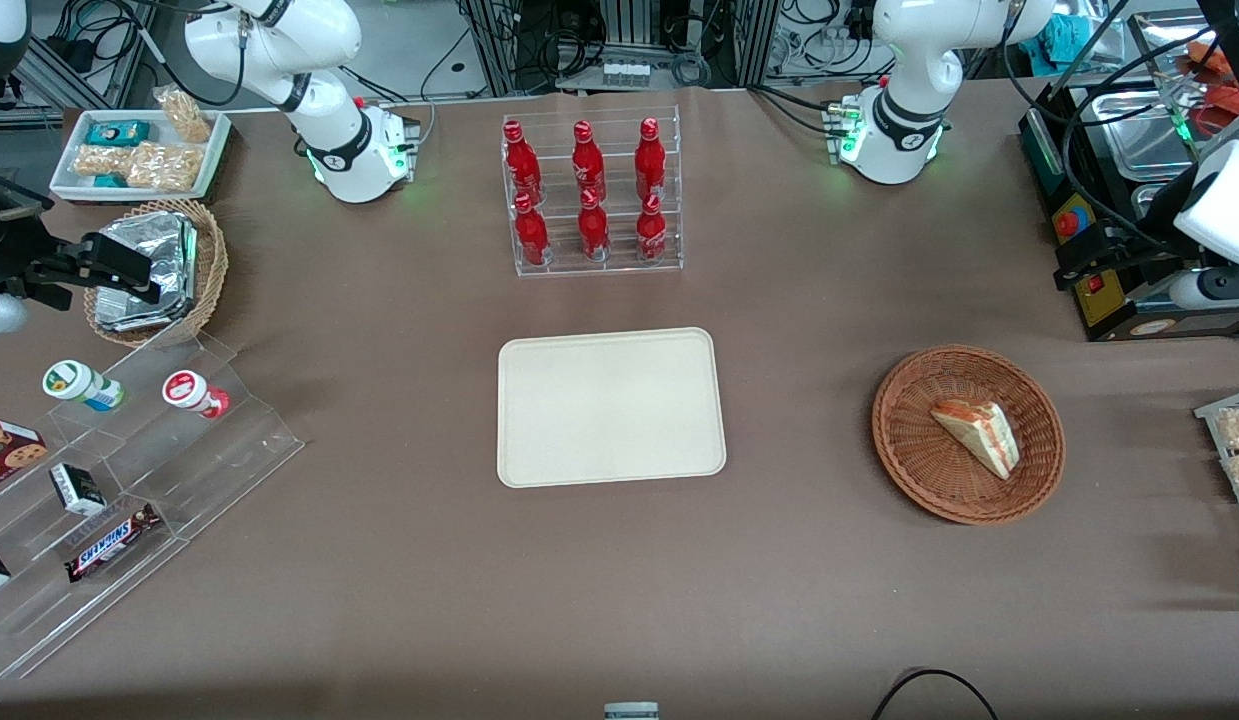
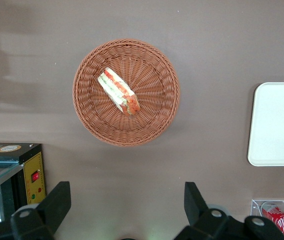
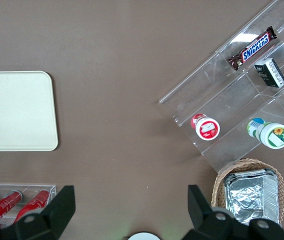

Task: Place sandwich from basket to tray

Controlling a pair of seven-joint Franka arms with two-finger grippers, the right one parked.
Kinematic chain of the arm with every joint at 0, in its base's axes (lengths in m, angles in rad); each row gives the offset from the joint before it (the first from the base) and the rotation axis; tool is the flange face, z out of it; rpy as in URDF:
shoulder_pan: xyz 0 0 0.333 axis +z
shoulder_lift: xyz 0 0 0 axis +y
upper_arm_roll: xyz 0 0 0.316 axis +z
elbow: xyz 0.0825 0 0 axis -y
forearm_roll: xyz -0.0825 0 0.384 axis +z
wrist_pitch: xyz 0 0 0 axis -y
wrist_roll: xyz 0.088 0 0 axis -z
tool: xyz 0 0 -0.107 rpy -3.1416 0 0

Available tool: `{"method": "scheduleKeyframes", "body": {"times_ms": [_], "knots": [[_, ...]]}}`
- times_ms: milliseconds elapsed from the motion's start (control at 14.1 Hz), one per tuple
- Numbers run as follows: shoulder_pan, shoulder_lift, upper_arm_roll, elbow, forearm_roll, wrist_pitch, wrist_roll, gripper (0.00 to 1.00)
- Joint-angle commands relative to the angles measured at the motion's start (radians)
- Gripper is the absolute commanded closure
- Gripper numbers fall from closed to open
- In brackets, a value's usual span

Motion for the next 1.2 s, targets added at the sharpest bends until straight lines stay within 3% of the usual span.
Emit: {"method": "scheduleKeyframes", "body": {"times_ms": [0,1133], "knots": [[-0.012,-0.015,0.007,0.000,0.015,0.003,0.006,0.00],[-0.009,0.016,0.002,-0.025,0.015,0.007,0.005,0.00]]}}
